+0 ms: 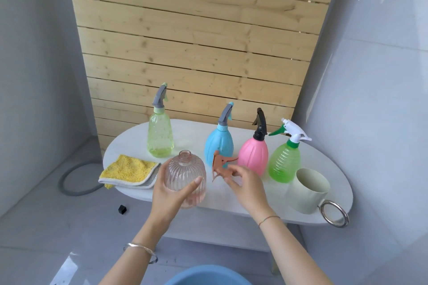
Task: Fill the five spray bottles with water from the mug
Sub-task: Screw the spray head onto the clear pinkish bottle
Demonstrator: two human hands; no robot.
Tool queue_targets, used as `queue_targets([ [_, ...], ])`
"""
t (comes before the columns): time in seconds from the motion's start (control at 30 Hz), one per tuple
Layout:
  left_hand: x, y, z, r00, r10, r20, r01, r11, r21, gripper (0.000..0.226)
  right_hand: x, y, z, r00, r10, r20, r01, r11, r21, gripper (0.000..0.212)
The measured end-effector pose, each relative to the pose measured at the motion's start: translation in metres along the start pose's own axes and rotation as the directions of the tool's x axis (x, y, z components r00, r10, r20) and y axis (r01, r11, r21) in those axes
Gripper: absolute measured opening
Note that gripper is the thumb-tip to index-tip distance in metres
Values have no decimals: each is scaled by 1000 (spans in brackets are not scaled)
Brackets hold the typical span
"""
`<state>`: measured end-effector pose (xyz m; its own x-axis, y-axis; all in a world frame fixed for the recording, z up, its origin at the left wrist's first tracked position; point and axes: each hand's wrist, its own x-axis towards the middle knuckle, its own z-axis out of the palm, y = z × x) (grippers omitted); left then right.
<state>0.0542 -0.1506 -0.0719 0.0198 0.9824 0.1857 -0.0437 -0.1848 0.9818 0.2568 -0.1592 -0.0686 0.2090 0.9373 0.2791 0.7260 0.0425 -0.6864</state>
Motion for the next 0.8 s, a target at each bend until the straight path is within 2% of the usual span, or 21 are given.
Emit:
queue_targets([
  [0.1, 4, -5, 7, 1000, 13, 18, -13, 1000, 4, 88, 1, -23, -33, 994, 68, -89, -26, 915, 404, 28],
  [0.2, 5, -10, 16, 999, 13, 41, -12, 1000, -6, 91, 5, -49, -64, 980, 129, -154, -3, 774, 634, 23],
  [0.33, 3, -15, 30, 995, 42, 87, -41, 999, -18, 81, 18, -78, -87, 994, 63, -87, 49, 451, 891, 29],
  [0.47, 3, -26, 42, 991, 47, 129, -45, 999, -16, 81, 29, -104, -100, 992, 102, -76, 43, 290, 956, 12],
  [0.67, 3, -35, 52, 987, 35, 157, -29, 999, -40, 81, 46, -105, -94, 982, 147, -116, 62, 332, 941, 13],
  [0.8, 4, -37, 56, 987, 34, 158, -27, 998, -49, 82, 52, -98, -83, 985, 132, -113, 75, 269, 960, 13],
])
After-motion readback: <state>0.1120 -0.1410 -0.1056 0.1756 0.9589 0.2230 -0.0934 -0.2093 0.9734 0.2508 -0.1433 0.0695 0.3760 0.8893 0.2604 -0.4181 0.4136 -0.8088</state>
